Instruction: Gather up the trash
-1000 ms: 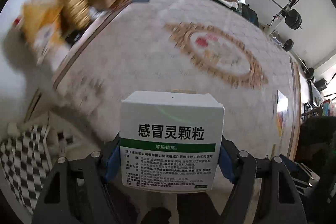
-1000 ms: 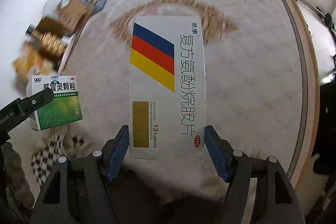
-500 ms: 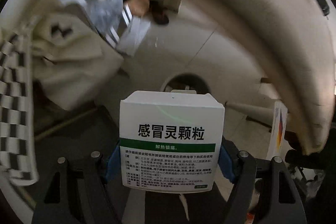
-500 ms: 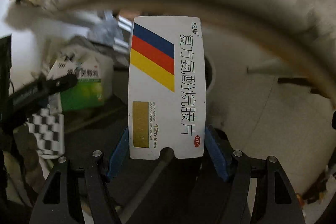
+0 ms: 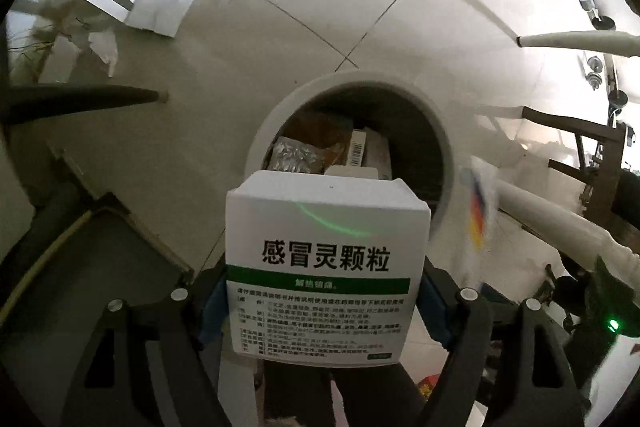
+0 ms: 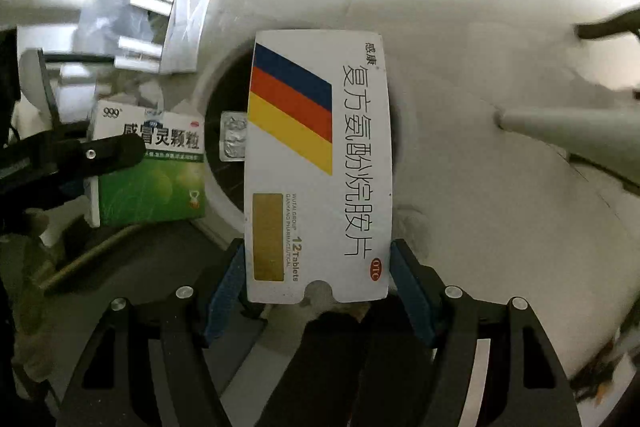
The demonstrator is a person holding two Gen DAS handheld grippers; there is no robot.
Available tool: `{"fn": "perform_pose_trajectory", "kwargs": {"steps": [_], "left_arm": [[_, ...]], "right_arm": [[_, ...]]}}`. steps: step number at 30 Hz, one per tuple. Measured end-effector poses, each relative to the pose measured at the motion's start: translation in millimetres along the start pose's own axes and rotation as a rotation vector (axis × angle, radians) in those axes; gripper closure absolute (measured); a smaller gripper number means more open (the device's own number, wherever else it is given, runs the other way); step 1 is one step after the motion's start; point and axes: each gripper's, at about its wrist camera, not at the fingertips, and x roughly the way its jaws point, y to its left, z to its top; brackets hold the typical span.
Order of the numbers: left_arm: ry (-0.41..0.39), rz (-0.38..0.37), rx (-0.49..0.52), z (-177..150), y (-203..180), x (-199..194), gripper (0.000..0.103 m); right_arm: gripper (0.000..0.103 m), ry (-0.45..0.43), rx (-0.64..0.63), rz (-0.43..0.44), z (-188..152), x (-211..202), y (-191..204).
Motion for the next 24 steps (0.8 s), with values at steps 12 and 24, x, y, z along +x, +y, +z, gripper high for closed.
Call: {"fn": "perform_pose_trajectory", "kwargs": {"steps": [12,24], "left_arm": [[-0.182,0.191,0.028,-52.0,-1.4,-64.2,0.0],[-0.283,0.312,0.215,-154.6,-82.6,-220.6,0.0]], "right_arm": [[0.0,-0.12,0.042,-0.113,-25.4,-37.3,1.2],[0.0,-0.207,0.097,-0.07,-99.2,-251.0,19.0]]}}
